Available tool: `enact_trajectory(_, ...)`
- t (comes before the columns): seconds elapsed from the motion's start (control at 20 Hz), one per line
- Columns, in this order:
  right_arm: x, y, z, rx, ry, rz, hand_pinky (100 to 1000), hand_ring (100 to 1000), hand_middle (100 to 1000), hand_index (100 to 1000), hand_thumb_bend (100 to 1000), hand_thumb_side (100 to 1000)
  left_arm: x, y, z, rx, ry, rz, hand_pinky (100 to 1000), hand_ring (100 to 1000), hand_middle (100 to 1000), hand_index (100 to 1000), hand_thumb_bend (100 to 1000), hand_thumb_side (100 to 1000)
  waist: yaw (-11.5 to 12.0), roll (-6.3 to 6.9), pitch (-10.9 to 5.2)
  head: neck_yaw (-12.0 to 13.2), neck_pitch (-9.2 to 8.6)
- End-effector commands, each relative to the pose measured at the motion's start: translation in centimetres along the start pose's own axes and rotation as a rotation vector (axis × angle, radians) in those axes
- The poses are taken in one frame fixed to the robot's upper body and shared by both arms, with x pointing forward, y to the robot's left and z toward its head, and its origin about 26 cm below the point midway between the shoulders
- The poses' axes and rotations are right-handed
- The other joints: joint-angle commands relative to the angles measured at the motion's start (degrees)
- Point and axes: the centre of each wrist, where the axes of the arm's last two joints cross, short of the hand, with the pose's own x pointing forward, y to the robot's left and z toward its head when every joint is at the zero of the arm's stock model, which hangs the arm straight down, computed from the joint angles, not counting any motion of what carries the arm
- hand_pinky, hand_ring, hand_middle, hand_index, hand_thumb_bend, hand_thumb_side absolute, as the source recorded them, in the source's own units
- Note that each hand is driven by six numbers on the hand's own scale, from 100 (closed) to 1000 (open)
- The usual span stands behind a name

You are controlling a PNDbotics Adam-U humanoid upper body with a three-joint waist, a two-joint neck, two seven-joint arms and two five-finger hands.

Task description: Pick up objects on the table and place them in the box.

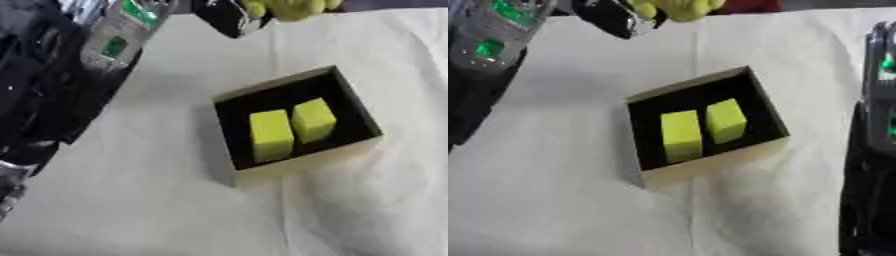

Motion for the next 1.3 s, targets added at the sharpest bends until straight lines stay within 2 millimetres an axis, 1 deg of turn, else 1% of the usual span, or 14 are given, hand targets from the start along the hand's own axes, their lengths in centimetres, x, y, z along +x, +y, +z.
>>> enact_trajectory(0.05,0.6,-0.4,-0.5,-0.011,-0.034,-0.005,831,807,671,798,100,987,1.4,0.5,0.1,0.016,-0.042,-0.035,507,473,352,555,100,100,0.49,-0.06,-1.69,-1.04,1.02)
enact_trajectory(0.35,0.4,-0.7,-0.4,-0.016,-0.030,0.004,831,807,671,798,100,990,3.1,-1.0,-0.7,-0.026,-0.096,0.005,501,470,351,556,100,100,1.47,-0.08,-2.00,-2.47,1.84)
enact_trajectory(0.55,0.3,-0.8,-0.3,-0.018,-0.025,0.002,832,807,671,798,100,992,3.9,-2.4,-1.5,-0.073,-0.119,0.032,504,474,355,559,100,100,1.67,-0.10,-2.10,-3.08,1.79)
enact_trajectory(1.1,0.2,-0.8,-0.2,-0.015,-0.019,-0.002,834,807,670,798,100,998,4.3,-7.0,-4.1,-0.173,-0.031,-0.042,529,497,377,583,104,100,1.10,-0.16,-1.87,-3.05,1.00)
enact_trajectory(1.3,0.1,-0.8,-0.1,-0.011,-0.012,-0.005,834,807,670,798,100,1000,4.5,-9.0,-4.9,-0.203,-0.027,-0.036,561,523,411,626,157,100,0.93,-0.17,-1.78,-2.99,0.75)
